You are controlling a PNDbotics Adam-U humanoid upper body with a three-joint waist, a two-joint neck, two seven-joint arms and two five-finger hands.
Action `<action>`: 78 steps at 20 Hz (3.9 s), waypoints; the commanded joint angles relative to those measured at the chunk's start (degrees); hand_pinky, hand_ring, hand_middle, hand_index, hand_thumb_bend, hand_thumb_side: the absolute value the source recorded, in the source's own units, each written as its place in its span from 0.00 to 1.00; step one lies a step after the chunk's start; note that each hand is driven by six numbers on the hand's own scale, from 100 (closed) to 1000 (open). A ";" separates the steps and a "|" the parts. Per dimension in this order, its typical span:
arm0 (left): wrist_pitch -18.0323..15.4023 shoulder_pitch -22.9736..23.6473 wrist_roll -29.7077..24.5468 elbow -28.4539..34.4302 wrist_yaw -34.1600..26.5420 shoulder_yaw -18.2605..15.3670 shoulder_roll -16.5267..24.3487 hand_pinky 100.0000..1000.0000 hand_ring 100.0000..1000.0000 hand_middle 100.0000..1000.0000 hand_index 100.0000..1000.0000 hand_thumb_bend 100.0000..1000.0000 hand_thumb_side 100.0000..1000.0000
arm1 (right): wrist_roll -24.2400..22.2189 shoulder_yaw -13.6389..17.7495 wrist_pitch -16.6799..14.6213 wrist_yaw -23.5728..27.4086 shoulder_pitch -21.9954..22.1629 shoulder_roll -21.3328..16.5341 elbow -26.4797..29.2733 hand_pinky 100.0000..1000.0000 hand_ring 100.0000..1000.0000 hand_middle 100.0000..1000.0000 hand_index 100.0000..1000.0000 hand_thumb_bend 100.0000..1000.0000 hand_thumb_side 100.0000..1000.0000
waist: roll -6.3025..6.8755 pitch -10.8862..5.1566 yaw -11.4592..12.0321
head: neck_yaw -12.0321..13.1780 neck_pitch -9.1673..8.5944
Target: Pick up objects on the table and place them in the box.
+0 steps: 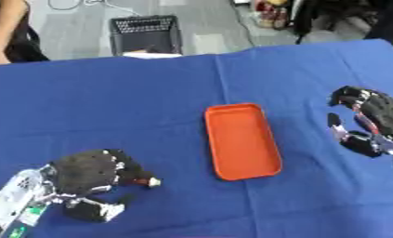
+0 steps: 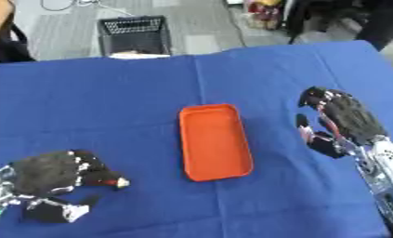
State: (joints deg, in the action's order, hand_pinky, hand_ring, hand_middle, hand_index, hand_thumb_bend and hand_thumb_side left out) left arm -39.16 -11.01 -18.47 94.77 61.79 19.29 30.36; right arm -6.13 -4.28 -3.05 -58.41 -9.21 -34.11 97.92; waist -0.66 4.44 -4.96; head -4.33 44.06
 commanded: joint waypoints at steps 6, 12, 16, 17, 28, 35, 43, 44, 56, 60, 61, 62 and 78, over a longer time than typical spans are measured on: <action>2.77 -1.19 -0.68 0.35 -0.81 0.91 -0.76 0.77 0.71 0.63 1.00 0.00 0.46 | -0.08 0.47 -0.08 0.20 -0.85 -0.73 0.52 0.67 0.75 0.71 0.68 0.00 0.09 | -0.10 -0.45 -0.17 | 0.04 0.05; 3.65 -1.56 -0.76 -0.14 -0.33 1.13 -1.24 0.75 0.66 0.56 1.00 0.00 0.27 | -0.06 0.46 -0.07 0.20 -0.85 -0.71 0.52 0.67 0.75 0.71 0.68 0.00 0.09 | -0.11 -0.40 -0.20 | 0.03 0.05; 3.87 -1.61 -0.62 -0.27 -0.04 1.20 -1.24 0.74 0.62 0.52 1.00 0.00 0.25 | -0.01 0.49 -0.03 0.22 -0.88 -0.73 0.53 0.67 0.75 0.71 0.68 0.00 0.10 | -0.13 -0.40 -0.22 | 0.10 0.05; 3.91 -1.61 -0.61 -0.25 0.01 1.19 -1.19 0.74 0.62 0.51 1.00 0.00 0.25 | 0.00 0.49 -0.02 0.23 -0.88 -0.72 0.52 0.67 0.75 0.71 0.68 0.00 0.10 | -0.13 -0.41 -0.22 | 0.10 0.05; 3.67 -1.27 -1.97 -0.56 1.34 1.43 -0.89 0.73 0.55 0.41 1.00 0.00 0.24 | 0.10 0.53 0.09 0.21 -0.87 -0.69 0.54 0.67 0.75 0.71 0.68 0.00 0.10 | -0.12 -0.40 -0.28 | 0.25 0.05; 2.56 -1.56 -0.88 0.65 4.60 2.18 -0.04 0.65 0.56 0.43 1.00 0.00 0.27 | 0.10 0.48 0.05 0.15 -0.93 -0.65 0.55 0.67 0.75 0.71 0.68 0.00 0.10 | -0.12 -0.40 -0.40 | 0.41 0.05; 1.99 -1.20 5.45 0.25 13.22 3.43 0.23 0.60 0.60 0.50 1.00 0.00 0.30 | 0.13 0.45 0.03 0.17 -1.03 -0.65 0.56 0.67 0.75 0.71 0.68 0.00 0.11 | -0.12 -0.34 -0.53 | 0.51 0.05; 1.93 -1.16 6.04 0.00 14.01 3.55 0.24 0.60 0.60 0.50 1.00 0.00 0.30 | 0.13 0.44 0.02 0.17 -1.05 -0.63 0.56 0.67 0.75 0.71 0.68 0.00 0.11 | -0.12 -0.34 -0.54 | 0.51 0.05; 2.76 -1.41 10.93 -3.00 17.99 3.93 -0.48 0.56 0.47 0.37 1.00 0.00 0.26 | 0.17 0.44 0.02 0.21 -1.08 -0.58 0.57 0.67 0.75 0.71 0.68 0.00 0.11 | -0.22 -0.31 -0.57 | 0.62 0.05; 2.38 -1.53 12.08 -4.52 19.13 4.22 -0.69 0.50 0.39 0.30 1.00 0.00 0.23 | 0.20 0.46 0.05 0.22 -1.10 -0.57 0.58 0.67 0.75 0.71 0.68 0.00 0.11 | -0.23 -0.27 -0.62 | 0.62 0.05; 2.25 -1.59 12.67 -4.82 19.42 4.30 -0.73 0.49 0.37 0.29 0.97 0.00 0.23 | 0.20 0.45 0.05 0.22 -1.09 -0.56 0.57 0.67 0.75 0.71 0.68 0.00 0.11 | -0.24 -0.27 -0.63 | 0.65 0.05; 2.15 -1.64 13.29 -5.12 19.75 4.35 -0.77 0.48 0.35 0.26 0.90 0.00 0.22 | 0.20 0.45 0.05 0.22 -1.09 -0.55 0.57 0.67 0.75 0.71 0.68 0.00 0.11 | -0.24 -0.26 -0.64 | 0.67 0.05; 10.57 -1.68 -1.32 -6.90 -15.90 -0.79 -4.14 0.42 0.18 0.08 1.00 0.00 0.19 | 0.39 0.72 0.28 0.26 -0.79 -0.49 0.55 0.67 0.75 0.71 0.68 0.00 0.11 | -0.37 -0.23 -0.29 | 0.26 0.05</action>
State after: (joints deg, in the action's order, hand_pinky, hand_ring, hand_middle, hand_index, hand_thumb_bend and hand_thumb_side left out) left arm -29.68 -13.01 -17.49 87.63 49.18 18.75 25.78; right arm -5.90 -4.26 -2.86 -58.41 -9.23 -33.67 97.91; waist -0.82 4.48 -5.26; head -3.87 44.06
